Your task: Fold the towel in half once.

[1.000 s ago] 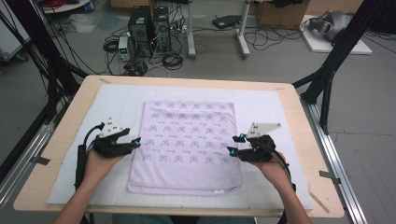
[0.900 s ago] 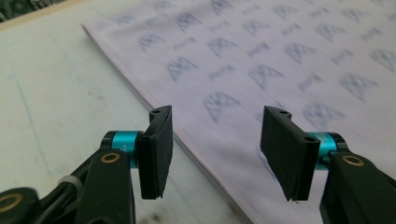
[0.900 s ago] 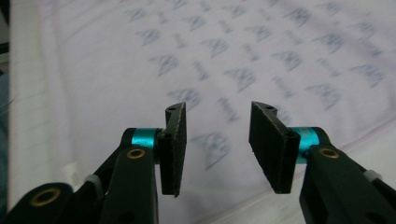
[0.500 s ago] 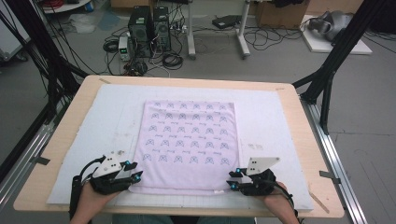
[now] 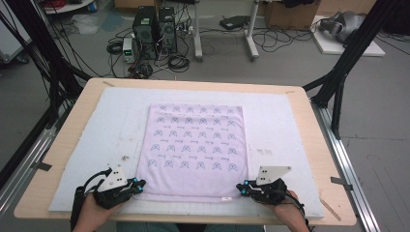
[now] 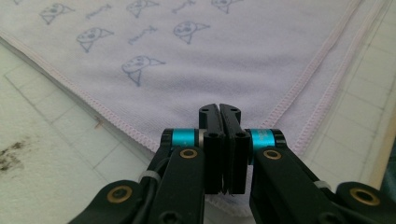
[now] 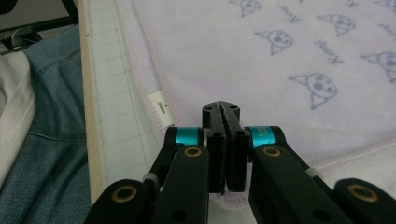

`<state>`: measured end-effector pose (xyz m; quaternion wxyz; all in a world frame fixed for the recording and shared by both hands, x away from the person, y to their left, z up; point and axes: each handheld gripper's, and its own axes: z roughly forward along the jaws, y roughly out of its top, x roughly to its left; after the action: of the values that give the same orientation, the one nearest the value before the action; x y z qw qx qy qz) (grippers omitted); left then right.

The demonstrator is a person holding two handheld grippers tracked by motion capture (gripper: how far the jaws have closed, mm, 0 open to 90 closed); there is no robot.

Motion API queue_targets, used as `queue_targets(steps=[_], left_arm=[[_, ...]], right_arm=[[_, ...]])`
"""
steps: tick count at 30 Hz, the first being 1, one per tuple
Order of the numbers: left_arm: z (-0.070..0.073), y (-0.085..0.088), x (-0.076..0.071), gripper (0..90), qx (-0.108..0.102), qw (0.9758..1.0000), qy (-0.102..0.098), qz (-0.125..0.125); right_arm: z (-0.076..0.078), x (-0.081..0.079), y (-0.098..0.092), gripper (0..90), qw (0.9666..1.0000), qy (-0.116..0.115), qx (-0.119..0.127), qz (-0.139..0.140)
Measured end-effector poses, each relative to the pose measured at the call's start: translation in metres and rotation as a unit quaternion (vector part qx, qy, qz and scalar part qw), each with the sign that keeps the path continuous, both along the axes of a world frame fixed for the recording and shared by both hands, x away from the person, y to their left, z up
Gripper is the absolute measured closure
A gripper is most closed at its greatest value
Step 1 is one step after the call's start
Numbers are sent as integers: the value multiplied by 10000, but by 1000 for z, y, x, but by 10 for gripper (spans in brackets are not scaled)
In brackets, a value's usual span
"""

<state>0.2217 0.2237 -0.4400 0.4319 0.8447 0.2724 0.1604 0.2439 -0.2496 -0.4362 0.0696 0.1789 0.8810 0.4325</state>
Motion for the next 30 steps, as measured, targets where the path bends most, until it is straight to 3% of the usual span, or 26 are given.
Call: queue_targets(steps=[3,5,8,10,12,14,16,17,26,30], left_arm=[[2,3,-3,877,-45,10000,-17,12],[1,4,-5,864,-24,10000,35,-63],[-4,1,-3,661,1,9997,205,-106],[-6,-1,-3,606,83,9996,237,-152],[-8,-4,-4,626,205,9995,150,-161],[-8,-4,-3,707,239,9996,93,-141],[-8,-2,-2,825,212,9997,79,-87],[-8,-2,-2,843,169,9998,104,-70],[1,5,-7,858,-38,10000,26,8],[1,9,-10,830,-48,9999,69,-85]], right_arm=[[3,-2,-1,893,10000,-17,-19,20],[2,-3,0,783,9999,-17,-110,84],[-2,-2,1,677,9999,113,-76,22],[-6,0,4,667,9998,117,-156,26],[-11,1,7,688,9996,174,-197,71],[-11,3,6,762,9996,255,-120,93],[-11,2,6,855,9996,200,-166,97],[-10,1,5,873,9996,195,-181,122],[0,-5,-2,897,9997,180,29,155],[4,-8,-4,895,9997,142,82,168]])
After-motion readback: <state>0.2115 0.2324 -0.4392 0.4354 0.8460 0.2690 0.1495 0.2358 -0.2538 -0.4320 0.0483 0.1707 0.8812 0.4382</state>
